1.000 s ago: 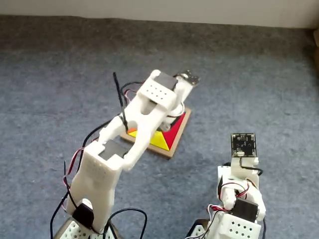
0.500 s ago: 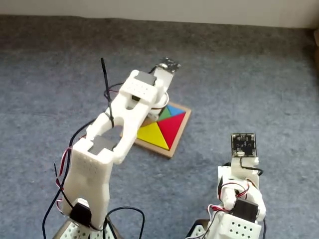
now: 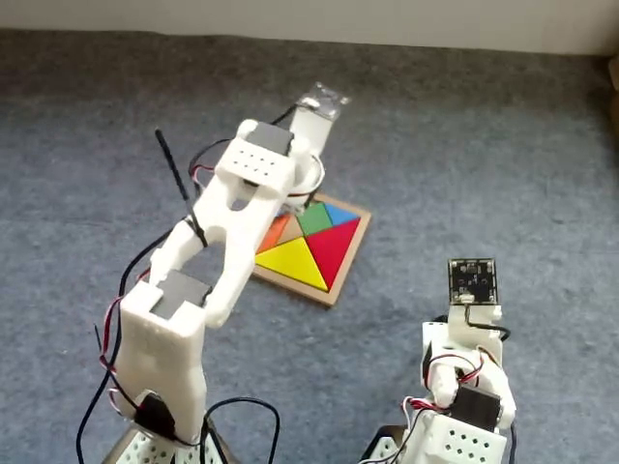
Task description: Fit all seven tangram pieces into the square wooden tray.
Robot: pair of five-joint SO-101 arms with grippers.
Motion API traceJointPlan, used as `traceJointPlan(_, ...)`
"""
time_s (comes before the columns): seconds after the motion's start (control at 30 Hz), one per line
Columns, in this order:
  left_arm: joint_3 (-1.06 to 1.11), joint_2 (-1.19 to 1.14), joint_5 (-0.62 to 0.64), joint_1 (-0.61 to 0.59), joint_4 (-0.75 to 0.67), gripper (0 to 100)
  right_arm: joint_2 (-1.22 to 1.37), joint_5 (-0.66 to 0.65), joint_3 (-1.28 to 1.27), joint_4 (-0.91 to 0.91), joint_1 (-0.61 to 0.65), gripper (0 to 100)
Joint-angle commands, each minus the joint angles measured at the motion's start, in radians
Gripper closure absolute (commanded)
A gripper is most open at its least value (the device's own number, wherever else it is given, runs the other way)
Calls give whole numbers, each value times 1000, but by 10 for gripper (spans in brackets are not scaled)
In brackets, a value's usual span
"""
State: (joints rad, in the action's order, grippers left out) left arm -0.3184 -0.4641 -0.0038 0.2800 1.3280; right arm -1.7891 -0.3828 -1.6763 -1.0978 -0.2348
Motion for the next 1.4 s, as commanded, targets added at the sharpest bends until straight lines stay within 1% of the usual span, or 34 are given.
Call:
traceJointPlan(0.0,-47,31,3,-47,12,993,-24,0,-97,2,-13,989)
traceJointPlan(0.13,-58,-61,-3,-73,-15,993,-24,0,-97,2,-13,989)
traceJointPlan(0.27,-58,-120,-83,-68,-61,993,-24,0,-97,2,-13,989)
traceJointPlan(0.63,-58,-147,-87,-48,-173,990,-24,0,-97,2,-13,989)
traceJointPlan(1.07,-58,-147,-89,27,-173,990,-24,0,-97,2,-13,989)
traceJointPlan(1.23,-88,-116,-87,19,-164,993,-24,0,-97,2,-13,989)
traceJointPlan(1.37,-128,-28,-83,-25,-71,993,-24,0,-97,2,-13,989)
